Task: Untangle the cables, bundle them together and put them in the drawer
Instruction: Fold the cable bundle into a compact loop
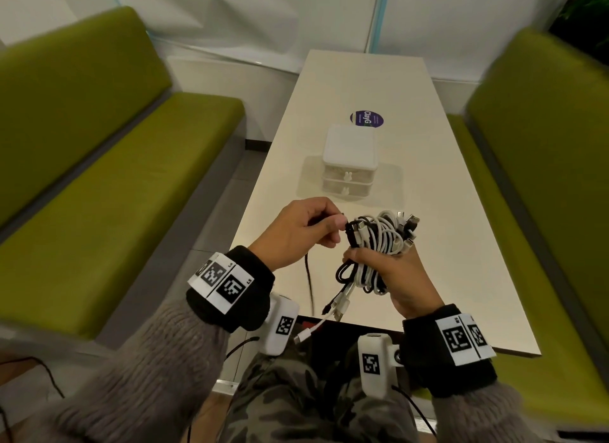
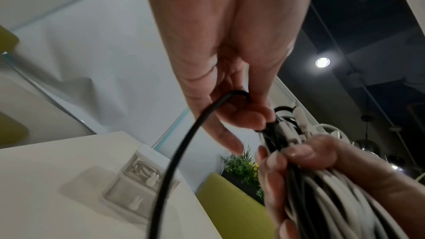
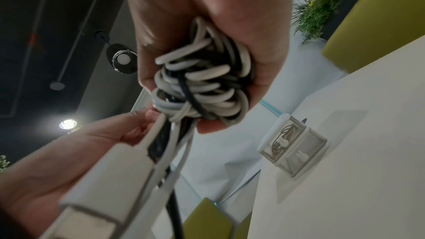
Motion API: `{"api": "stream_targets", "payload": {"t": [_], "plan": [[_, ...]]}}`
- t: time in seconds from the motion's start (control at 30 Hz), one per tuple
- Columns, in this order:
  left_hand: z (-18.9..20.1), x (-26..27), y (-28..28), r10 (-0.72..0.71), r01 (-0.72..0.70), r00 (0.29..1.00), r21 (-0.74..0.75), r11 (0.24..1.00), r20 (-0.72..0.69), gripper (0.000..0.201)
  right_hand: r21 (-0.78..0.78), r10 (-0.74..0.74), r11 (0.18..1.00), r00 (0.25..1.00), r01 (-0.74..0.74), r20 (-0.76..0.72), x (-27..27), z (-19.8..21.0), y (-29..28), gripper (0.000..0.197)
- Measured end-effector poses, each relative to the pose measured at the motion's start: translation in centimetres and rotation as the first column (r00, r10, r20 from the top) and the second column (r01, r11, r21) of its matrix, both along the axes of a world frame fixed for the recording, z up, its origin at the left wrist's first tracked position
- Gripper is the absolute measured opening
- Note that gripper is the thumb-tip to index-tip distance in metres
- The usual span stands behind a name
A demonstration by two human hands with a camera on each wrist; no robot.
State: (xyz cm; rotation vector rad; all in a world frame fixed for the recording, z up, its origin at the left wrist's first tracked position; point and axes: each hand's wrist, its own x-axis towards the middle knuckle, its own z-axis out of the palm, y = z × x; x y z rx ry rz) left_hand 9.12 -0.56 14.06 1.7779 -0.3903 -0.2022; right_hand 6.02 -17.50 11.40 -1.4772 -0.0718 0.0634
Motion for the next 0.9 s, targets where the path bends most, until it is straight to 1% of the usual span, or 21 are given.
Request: {"api": "stream_targets", "payload": {"t": [0.07,0.1,0.17,0.2,0.27,0.33,0.4,0.47,0.5,0.57,0.67,0.73,0.83,0.9], "plan": [[0.1,0.0,0.0,-0.005,0.005,1.000,-0.003,1.000,0.016,0.012,0.012,-0.036,0.999,0.999,0.036,0.005,0.1,-0.1,-0.2,0.034],[0.3,0.0,0.2,-0.018,0.017,0.999,0.035,0.999,0.035,0.014,0.028,-0.072,0.997,0.997,0.071,0.010,0.2,-0.1,-0.4,0.032],[0.4,0.0,1.0,-0.076,0.066,0.996,0.182,0.981,0.050,0.020,0.087,-0.167,0.982,0.986,0.166,0.007,0.5,0.0,-1.0,0.027],[0.2,0.1,1.7,-0.110,0.099,0.993,0.251,0.963,0.031,0.022,0.111,-0.214,0.971,0.977,0.213,0.001,0.6,0.1,-1.5,0.026],[-0.3,0.0,2.9,-0.145,0.147,0.989,0.302,0.942,-0.030,0.026,0.140,-0.284,0.949,0.959,0.282,-0.008,0.9,0.2,-2.6,0.025],[-1.0,-0.4,3.5,-0.118,0.128,0.992,0.249,0.960,-0.055,0.027,0.152,-0.315,0.938,0.949,0.313,-0.007,1.0,0.2,-3.3,0.026],[-1.4,-0.8,2.9,-0.061,0.066,0.997,0.093,0.993,-0.052,0.028,0.149,-0.306,0.942,0.952,0.302,0.008,1.0,0.2,-3.2,0.027],[-1.6,-1.2,1.5,0.008,-0.009,0.999,-0.029,1.000,-0.042,0.027,0.148,-0.281,0.950,0.960,0.274,0.023,0.9,-0.1,-2.5,0.030],[-1.8,-1.3,0.8,0.040,-0.041,0.999,-0.043,0.998,-0.023,0.026,0.146,-0.270,0.954,0.963,0.263,0.030,0.9,-0.2,-2.1,0.031],[-2.0,-1.7,-0.6,0.086,-0.086,0.995,-0.005,0.996,0.043,0.023,0.146,-0.251,0.959,0.967,0.243,0.041,0.7,-0.3,-1.4,0.030],[-2.6,-2.3,-1.5,0.122,-0.134,0.978,0.064,0.989,0.167,0.031,0.167,-0.237,0.960,0.970,0.226,0.048,0.6,-0.3,-0.9,0.027],[-3.3,-2.5,-1.9,0.126,-0.164,0.953,0.118,0.979,0.275,0.036,0.177,-0.233,0.959,0.971,0.219,0.059,0.6,-0.3,-0.7,0.028],[-3.9,-2.4,-2.5,0.080,-0.190,0.896,0.215,0.958,0.437,0.037,0.190,-0.208,0.963,0.975,0.191,0.077,0.6,-0.4,-0.2,0.025],[-3.9,-2.2,-2.6,0.084,-0.211,0.884,0.232,0.950,0.460,0.031,0.183,-0.192,0.967,0.978,0.175,0.081,0.5,-0.5,-0.1,0.024]]}}
